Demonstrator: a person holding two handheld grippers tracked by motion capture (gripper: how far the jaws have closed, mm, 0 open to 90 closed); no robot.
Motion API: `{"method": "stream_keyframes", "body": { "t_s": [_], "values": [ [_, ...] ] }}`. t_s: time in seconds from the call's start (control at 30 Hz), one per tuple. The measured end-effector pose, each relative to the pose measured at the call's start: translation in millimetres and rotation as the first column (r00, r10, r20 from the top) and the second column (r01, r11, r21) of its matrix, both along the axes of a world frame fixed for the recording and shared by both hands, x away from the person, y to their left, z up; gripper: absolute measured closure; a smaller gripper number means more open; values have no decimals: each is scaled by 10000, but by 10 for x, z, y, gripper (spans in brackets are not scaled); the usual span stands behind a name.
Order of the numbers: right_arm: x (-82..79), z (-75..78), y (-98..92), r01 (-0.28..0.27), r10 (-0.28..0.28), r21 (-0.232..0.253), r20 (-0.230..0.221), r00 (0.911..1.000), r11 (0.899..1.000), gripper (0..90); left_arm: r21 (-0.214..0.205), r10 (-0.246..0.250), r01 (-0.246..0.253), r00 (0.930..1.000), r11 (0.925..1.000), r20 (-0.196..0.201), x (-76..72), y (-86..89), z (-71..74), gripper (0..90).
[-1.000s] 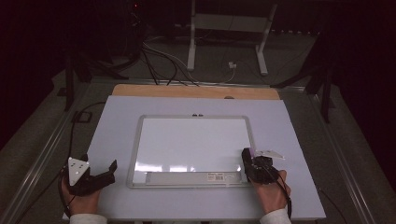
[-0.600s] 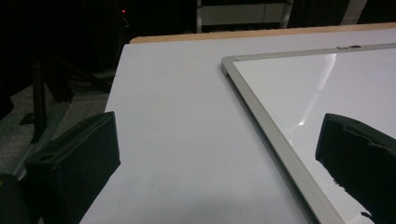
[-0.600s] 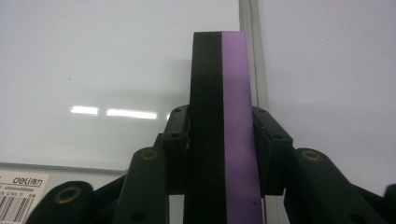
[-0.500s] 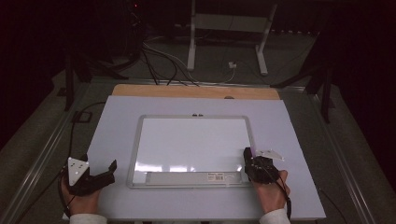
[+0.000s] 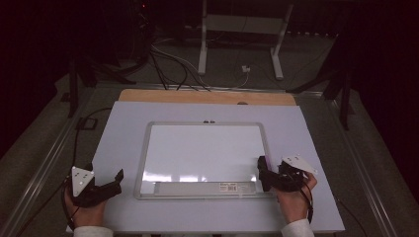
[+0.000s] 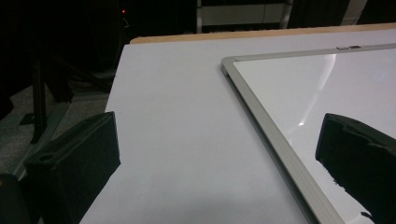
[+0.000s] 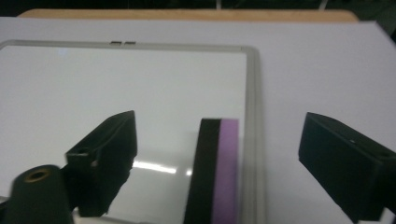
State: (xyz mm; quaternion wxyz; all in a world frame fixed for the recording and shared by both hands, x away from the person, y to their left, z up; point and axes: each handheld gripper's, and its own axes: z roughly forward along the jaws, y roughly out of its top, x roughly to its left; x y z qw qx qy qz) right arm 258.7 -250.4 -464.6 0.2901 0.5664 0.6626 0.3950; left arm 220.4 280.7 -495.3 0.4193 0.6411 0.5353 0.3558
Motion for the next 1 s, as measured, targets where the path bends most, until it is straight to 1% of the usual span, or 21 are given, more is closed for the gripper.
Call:
{"method": "stream_keyframes", "body": {
  "t_s": [0.07, 0.17, 0.27, 0.37, 0.43, 0.5, 0.57, 0.67, 0.73, 0.83, 0.9, 1.0],
  "values": [
    [10, 6, -51, -274, 275, -76, 126, 9995, 9996, 37, 7, -4, 4, 10000, 10000, 0, 0, -2, 0, 6],
    [15, 14, -139, -393, 396, -204, 159, 9991, 9990, 26, -17, -25, 25, 10000, 10000, 36, -2, -7, 3, 6],
    [-4, 21, -244, -506, 511, -149, 362, 9980, 9986, 16, -36, -53, 53, 10000, 10000, 30, -7, -9, 7, 6],
    [-30, 26, -345, -770, 774, -100, 598, 9952, 9970, 2, -57, -98, 98, 9999, 9999, 73, -12, -12, 13, 6],
    [-49, 26, -398, -766, 781, -241, 696, 9945, 9968, 2, -99, -102, 103, 9999, 9999, 107, -14, -16, 17, 6],
    [-67, 26, -447, -772, 786, -204, 769, 9939, 9968, 2, -88, -132, 133, 9998, 9999, 137, -19, -16, 24, 6],
    [-82, 18, -494, -798, 814, -217, 869, 9929, 9966, 2, -189, -166, 169, 9997, 9997, 182, -22, -22, 31, 6],
    [-109, 2, -564, -822, 804, 156, 942, 9923, 9965, 1, -278, -237, 243, 9995, 9993, 214, -26, -30, 44, 6],
    [-122, -6, -589, -787, 768, 149, 977, 9922, 9968, 2, -333, -285, 293, 9993, 9990, 254, -29, -37, 54, 6],
    [-150, -25, -621, -977, 960, 105, 1070, 9896, 9952, 2, -450, -353, 369, 9987, 9983, 356, -38, -55, 77, 5],
    [-170, -47, -635, -1151, 1141, 24, 1122, 9871, 9933, 1, -453, -345, 362, 9987, 9983, 376, -37, -65, 88, 5],
    [-194, -84, -662, -1260, 1254, -21, 1170, 9852, 9920, 2, -523, -354, 381, 9980, 9979, 515, -44, -81, 117, 6]
  ]
}}
